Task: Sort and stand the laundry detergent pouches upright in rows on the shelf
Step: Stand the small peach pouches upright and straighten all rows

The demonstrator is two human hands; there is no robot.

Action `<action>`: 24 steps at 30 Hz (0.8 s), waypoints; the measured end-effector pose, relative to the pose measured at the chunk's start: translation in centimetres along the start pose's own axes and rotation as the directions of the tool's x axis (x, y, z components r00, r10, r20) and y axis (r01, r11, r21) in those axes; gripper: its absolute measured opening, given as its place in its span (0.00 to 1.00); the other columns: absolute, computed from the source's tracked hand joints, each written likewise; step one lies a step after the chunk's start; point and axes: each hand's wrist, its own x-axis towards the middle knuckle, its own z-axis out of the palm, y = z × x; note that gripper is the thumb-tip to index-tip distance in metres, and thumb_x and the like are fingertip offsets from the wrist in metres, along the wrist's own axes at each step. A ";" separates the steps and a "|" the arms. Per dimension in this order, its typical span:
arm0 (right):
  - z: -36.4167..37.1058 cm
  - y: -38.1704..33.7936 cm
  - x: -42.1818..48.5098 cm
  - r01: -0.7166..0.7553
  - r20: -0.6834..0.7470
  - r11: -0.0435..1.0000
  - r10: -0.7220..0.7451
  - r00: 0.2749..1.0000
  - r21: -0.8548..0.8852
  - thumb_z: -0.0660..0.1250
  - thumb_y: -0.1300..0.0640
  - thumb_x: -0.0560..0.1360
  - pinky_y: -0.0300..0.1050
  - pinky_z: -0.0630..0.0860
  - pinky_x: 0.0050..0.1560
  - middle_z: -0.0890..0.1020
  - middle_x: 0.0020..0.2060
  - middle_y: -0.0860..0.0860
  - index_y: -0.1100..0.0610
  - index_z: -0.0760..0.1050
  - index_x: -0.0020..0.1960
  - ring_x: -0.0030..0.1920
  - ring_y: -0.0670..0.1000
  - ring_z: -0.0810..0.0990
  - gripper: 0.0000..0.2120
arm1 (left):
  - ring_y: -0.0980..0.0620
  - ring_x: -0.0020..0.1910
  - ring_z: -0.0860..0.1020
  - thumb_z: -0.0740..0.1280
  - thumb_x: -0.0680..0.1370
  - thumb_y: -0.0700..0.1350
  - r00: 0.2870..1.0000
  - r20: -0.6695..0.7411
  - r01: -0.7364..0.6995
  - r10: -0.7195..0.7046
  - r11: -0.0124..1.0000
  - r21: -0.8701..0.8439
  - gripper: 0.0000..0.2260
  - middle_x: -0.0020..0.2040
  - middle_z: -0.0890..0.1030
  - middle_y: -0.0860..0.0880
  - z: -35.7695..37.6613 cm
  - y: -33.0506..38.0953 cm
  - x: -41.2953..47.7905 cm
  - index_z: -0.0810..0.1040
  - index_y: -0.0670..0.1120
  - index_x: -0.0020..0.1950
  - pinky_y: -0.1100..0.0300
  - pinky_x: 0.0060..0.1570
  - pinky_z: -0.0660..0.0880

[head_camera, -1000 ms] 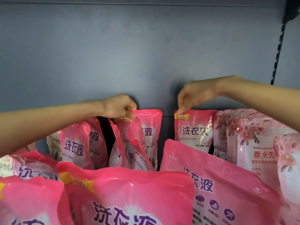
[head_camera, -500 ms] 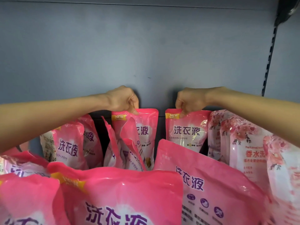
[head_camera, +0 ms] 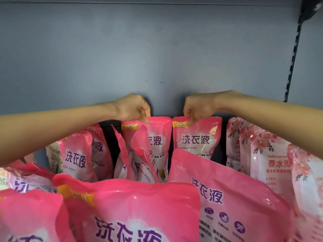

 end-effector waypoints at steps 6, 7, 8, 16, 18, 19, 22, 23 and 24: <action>0.1 -0.6 -0.8 -0.013 0.003 1.000 0.013 1.000 -0.012 0.69 0.54 0.74 0.42 0.65 0.35 0.69 0.29 0.51 0.62 0.73 0.38 0.33 0.51 0.68 0.13 | 0.69 0.37 0.78 0.70 0.73 0.45 0.994 0.106 -0.011 0.016 0.999 -0.051 0.07 0.44 0.83 0.54 -0.7 -0.3 -0.9 0.80 0.50 0.51 0.72 0.43 0.73; 0.1 -0.8 -0.9 -0.011 -0.005 1.000 0.011 1.000 -0.019 0.68 0.53 0.75 0.43 0.67 0.36 0.71 0.30 0.53 0.63 0.73 0.39 0.35 0.53 0.69 0.13 | 0.67 0.42 0.79 0.69 0.74 0.45 0.991 0.134 -0.003 0.013 0.997 -0.079 0.10 0.47 0.83 0.53 -1.1 -0.4 -1.2 0.78 0.49 0.55 0.72 0.48 0.73; 0.1 -1.0 -1.1 -0.010 -0.010 1.000 0.009 1.000 -0.020 0.67 0.53 0.75 0.44 0.69 0.38 0.75 0.33 0.55 0.64 0.75 0.42 0.37 0.55 0.73 0.13 | 0.64 0.47 0.79 0.69 0.74 0.46 0.989 0.150 0.008 0.009 0.993 -0.114 0.12 0.50 0.83 0.52 -1.6 -0.5 -1.6 0.77 0.49 0.58 0.69 0.53 0.73; -2.4 -4.2 -3.5 0.052 -0.216 0.994 -0.030 0.976 0.093 0.64 0.56 0.77 0.44 0.72 0.61 0.81 0.56 0.51 0.58 0.76 0.61 0.56 0.49 0.78 0.14 | 0.64 0.54 0.77 0.67 0.76 0.40 0.989 0.144 -0.008 0.031 0.987 -0.159 0.12 0.57 0.79 0.56 -5.1 -1.4 -6.7 0.75 0.56 0.53 0.73 0.56 0.71; -3.1 -5.6 -4.6 0.113 -0.249 0.991 -0.092 0.964 0.071 0.63 0.56 0.78 0.43 0.72 0.59 0.82 0.54 0.50 0.57 0.78 0.58 0.55 0.49 0.79 0.11 | 0.65 0.54 0.77 0.63 0.76 0.34 0.979 0.194 -0.022 0.055 0.985 -0.172 0.16 0.56 0.80 0.57 -5.2 -1.4 -8.2 0.75 0.55 0.55 0.73 0.54 0.72; -3.4 -6.4 -5.1 0.144 -0.254 0.988 -0.124 0.959 0.060 0.62 0.56 0.78 0.42 0.72 0.57 0.83 0.52 0.49 0.56 0.79 0.56 0.53 0.48 0.80 0.10 | 0.63 0.55 0.77 0.63 0.76 0.33 0.974 0.216 -0.026 0.067 0.982 -0.186 0.17 0.55 0.81 0.58 -5.1 -1.3 -8.8 0.76 0.55 0.55 0.72 0.54 0.72; -4.2 -9.3 -6.3 0.202 -0.200 0.971 -0.175 0.964 0.126 0.60 0.49 0.78 0.40 0.74 0.52 0.84 0.44 0.47 0.57 0.80 0.50 0.46 0.46 0.82 0.14 | 0.62 0.56 0.77 0.66 0.75 0.34 0.967 0.233 -0.066 0.100 0.987 -0.148 0.16 0.55 0.79 0.61 -4.3 -1.2 -9.9 0.76 0.54 0.56 0.68 0.59 0.71; -4.4 -10.2 -6.6 0.196 -0.163 0.965 -0.168 0.972 0.172 0.59 0.45 0.78 0.40 0.76 0.51 0.84 0.43 0.47 0.57 0.80 0.48 0.45 0.45 0.83 0.18 | 0.63 0.55 0.77 0.67 0.75 0.35 0.969 0.223 -0.083 0.106 0.991 -0.108 0.15 0.53 0.79 0.64 -4.2 -1.1 -10.1 0.77 0.54 0.55 0.70 0.58 0.71; -4.6 -11.2 -6.8 0.180 -0.122 0.962 -0.157 0.980 0.204 0.57 0.41 0.76 0.41 0.78 0.51 0.85 0.42 0.47 0.57 0.80 0.47 0.43 0.44 0.83 0.22 | 0.67 0.52 0.77 0.68 0.75 0.36 0.971 0.215 -0.094 0.108 0.993 -0.074 0.14 0.51 0.79 0.67 -4.1 -0.9 -10.3 0.78 0.53 0.55 0.73 0.55 0.71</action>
